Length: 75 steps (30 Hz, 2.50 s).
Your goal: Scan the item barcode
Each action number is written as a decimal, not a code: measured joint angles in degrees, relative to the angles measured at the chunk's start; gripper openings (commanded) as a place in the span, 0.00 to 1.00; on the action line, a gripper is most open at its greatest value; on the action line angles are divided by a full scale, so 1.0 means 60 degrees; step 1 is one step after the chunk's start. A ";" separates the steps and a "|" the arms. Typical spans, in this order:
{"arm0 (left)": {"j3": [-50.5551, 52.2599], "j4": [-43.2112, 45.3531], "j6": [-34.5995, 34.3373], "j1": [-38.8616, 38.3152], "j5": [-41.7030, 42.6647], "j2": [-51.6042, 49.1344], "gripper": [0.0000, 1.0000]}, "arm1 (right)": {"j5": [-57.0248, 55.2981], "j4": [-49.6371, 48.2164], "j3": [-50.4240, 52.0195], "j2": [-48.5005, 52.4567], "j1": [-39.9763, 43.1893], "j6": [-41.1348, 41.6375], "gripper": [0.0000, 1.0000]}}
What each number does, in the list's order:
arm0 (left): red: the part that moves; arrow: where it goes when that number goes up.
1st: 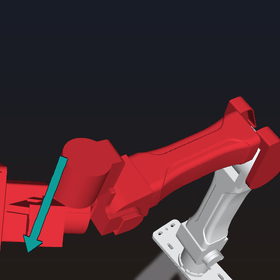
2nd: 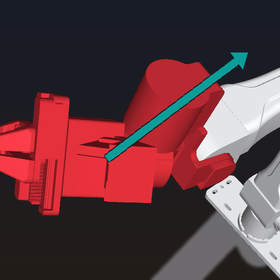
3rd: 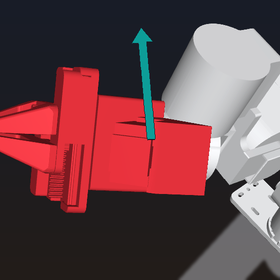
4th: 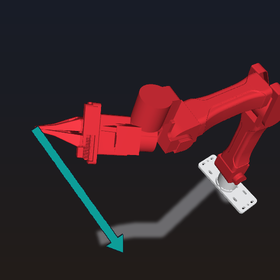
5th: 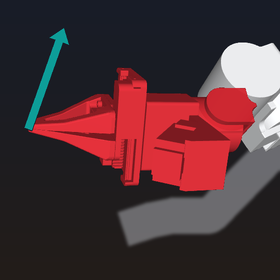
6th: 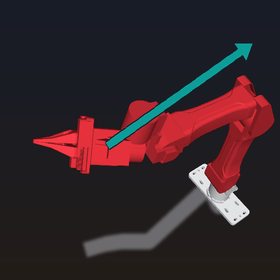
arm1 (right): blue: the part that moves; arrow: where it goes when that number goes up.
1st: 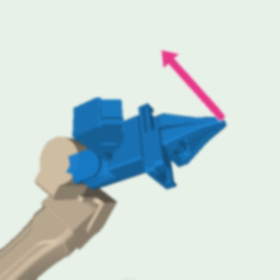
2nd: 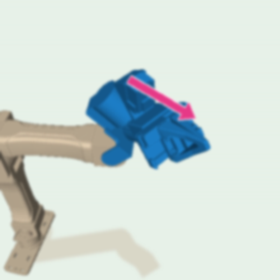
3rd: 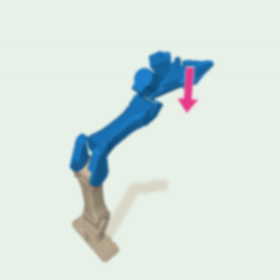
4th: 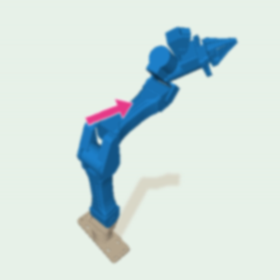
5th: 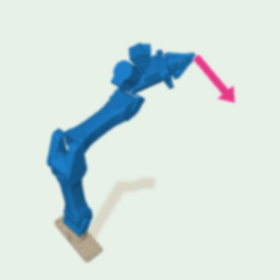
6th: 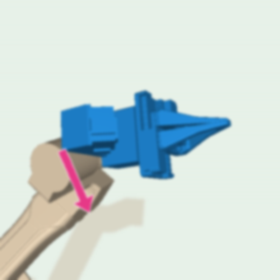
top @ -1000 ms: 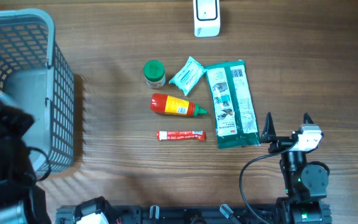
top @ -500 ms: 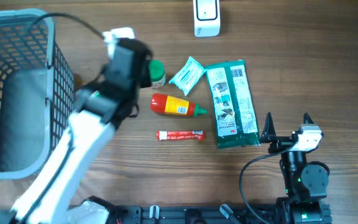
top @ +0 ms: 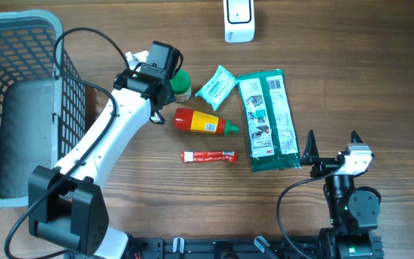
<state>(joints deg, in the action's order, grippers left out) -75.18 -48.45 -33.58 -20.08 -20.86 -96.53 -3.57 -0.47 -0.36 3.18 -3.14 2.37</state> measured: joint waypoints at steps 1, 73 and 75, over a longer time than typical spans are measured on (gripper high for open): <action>0.0000 0.0000 -0.0036 0.0000 0.0055 0.0000 1.00 | 0.0000 0.0000 0.0000 0.0000 0.0000 0.0000 1.00; -0.1016 -0.3111 0.3665 -0.0007 -0.3126 0.9562 1.00 | 0.2142 0.0011 0.0000 0.0007 0.0000 0.7661 1.00; -0.1016 -0.3115 0.3668 -0.0007 -0.3111 0.9562 1.00 | 0.2167 0.0011 0.0000 0.0007 0.0000 0.8215 0.99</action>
<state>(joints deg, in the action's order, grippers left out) -81.28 -67.13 -11.57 -20.12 -39.53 -39.16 9.43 -0.40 -0.36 3.22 -3.14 51.66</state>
